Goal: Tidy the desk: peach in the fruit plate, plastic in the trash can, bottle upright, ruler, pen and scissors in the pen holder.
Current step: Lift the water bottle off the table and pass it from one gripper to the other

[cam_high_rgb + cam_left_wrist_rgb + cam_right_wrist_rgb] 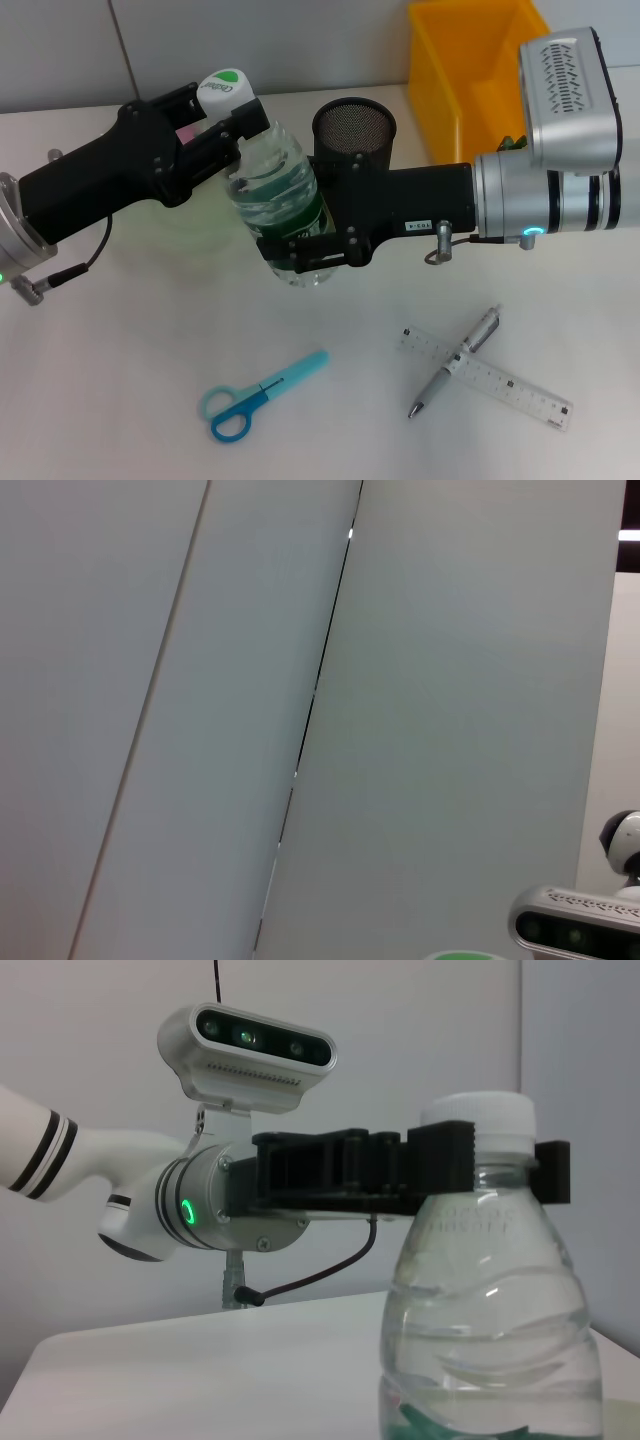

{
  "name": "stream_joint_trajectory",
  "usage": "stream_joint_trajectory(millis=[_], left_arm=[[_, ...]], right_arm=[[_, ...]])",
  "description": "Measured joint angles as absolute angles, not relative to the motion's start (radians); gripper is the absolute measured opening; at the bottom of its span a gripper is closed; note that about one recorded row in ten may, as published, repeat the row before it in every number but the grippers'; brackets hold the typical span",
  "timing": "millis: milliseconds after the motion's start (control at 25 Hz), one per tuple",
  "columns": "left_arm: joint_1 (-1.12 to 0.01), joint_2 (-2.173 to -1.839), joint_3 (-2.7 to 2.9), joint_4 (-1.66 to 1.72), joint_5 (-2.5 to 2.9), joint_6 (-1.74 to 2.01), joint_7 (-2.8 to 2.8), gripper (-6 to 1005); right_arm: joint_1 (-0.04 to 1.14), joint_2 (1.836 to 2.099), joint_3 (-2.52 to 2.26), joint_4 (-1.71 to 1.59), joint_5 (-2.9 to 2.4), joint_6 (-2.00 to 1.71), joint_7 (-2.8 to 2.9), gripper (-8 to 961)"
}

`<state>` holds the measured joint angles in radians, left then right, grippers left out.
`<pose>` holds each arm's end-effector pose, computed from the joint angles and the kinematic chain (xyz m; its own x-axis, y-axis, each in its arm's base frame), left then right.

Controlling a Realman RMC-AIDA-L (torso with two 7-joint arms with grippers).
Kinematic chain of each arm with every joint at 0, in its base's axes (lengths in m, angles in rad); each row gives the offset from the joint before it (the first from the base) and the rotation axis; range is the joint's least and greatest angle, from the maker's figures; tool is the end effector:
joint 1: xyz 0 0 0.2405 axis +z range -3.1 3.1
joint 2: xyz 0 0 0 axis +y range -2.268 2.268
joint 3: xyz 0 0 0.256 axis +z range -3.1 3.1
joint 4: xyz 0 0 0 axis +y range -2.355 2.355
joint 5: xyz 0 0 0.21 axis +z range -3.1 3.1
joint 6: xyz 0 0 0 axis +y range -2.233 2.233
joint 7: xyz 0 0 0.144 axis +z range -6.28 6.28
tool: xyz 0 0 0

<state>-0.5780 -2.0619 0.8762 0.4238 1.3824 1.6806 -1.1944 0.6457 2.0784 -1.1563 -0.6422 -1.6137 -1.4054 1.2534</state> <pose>-0.2024 0.3352 0.0051 0.4943 0.1340 0.8589 0.3651 -0.9287 -0.0653 0.1737 0.3573 -0.0426 0.8494 -0.0642 -0.5239 -0.1540 -0.9795 -0.1296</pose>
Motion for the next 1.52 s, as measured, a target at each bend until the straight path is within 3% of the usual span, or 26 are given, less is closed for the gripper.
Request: stream_joint_trajectory(millis=[1520], left_arm=[[-0.578,-2.063,0.873,0.442,1.35,1.715,-1.207,449]], right_arm=[[0.646,2.083,-1.209,-0.603,-1.614,-1.353,1.265,770]])
